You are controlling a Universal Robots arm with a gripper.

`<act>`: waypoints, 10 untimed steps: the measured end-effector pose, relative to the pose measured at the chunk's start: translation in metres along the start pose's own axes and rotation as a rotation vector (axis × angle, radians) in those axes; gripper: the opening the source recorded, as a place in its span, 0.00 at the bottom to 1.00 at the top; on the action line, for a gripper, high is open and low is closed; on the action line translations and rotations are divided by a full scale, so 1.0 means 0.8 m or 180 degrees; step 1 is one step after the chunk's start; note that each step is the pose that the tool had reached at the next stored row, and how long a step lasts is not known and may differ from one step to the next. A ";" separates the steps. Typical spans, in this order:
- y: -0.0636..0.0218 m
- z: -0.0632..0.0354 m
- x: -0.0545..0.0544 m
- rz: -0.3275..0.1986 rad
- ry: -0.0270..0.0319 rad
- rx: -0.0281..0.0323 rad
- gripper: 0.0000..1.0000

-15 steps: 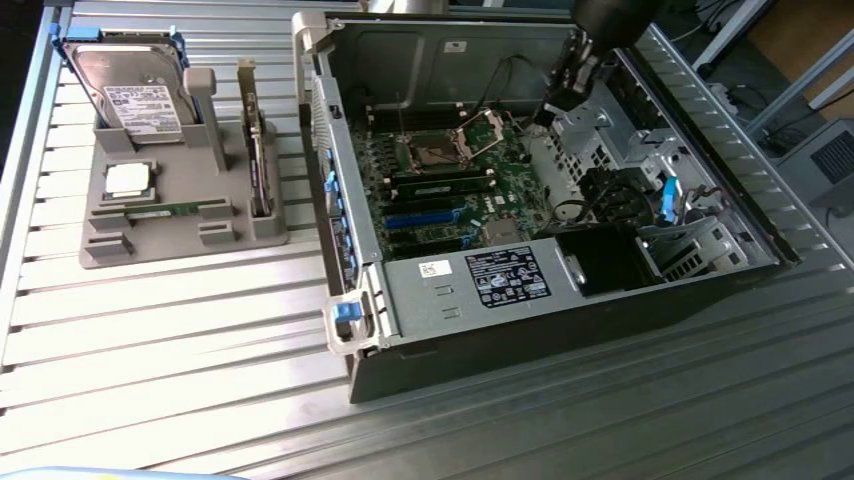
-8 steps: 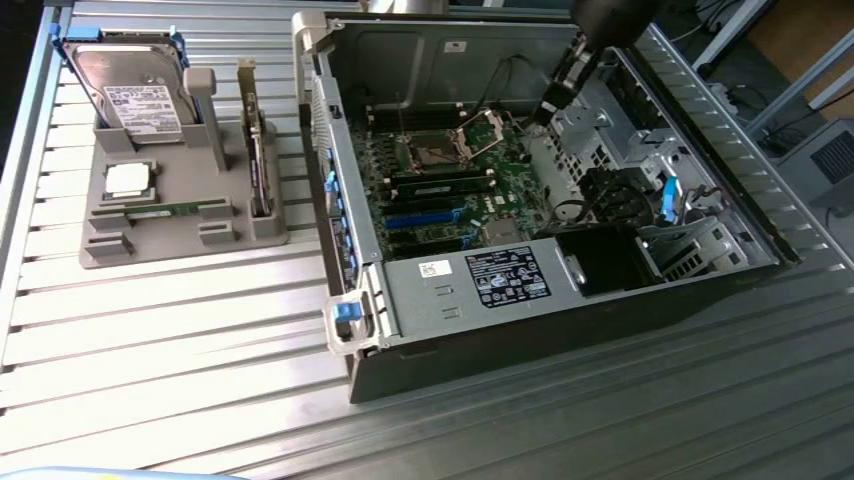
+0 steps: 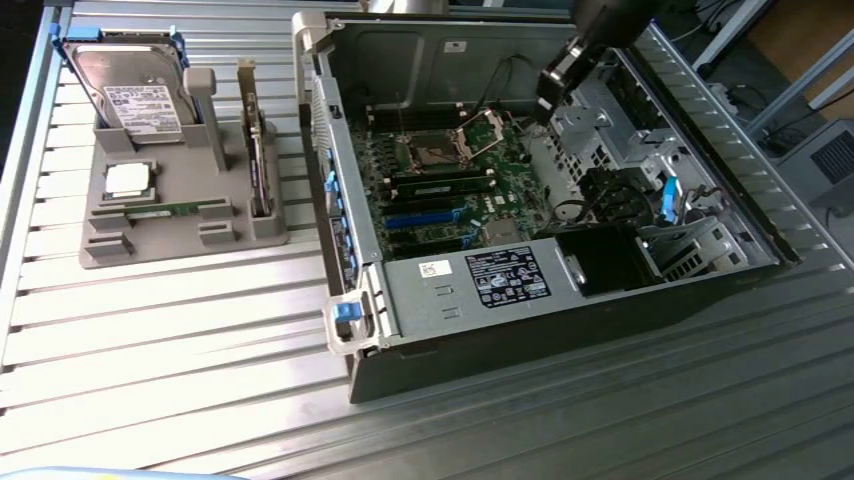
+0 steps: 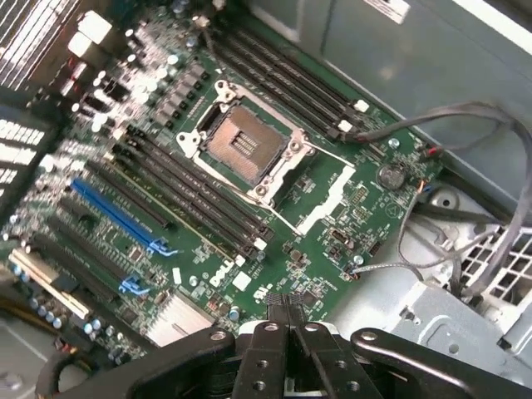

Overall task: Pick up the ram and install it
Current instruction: 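Press down the ram until it locks into place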

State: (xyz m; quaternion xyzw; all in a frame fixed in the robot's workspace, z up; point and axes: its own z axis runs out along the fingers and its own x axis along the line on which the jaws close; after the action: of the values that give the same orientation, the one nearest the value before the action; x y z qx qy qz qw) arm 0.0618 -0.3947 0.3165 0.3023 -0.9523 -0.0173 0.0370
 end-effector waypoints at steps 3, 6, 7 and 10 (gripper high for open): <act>0.000 0.000 0.000 0.0223 -0.0009 -0.0009 0.11; 0.000 0.000 0.000 0.0436 -0.0017 -0.0016 0.11; 0.000 0.000 0.000 0.0557 -0.0022 -0.0022 0.11; 0.000 0.000 0.000 0.0834 -0.0034 -0.0034 0.11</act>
State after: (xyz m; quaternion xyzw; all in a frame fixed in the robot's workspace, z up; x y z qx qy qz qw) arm 0.0618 -0.3947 0.3165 0.1751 -0.9837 -0.0190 0.0355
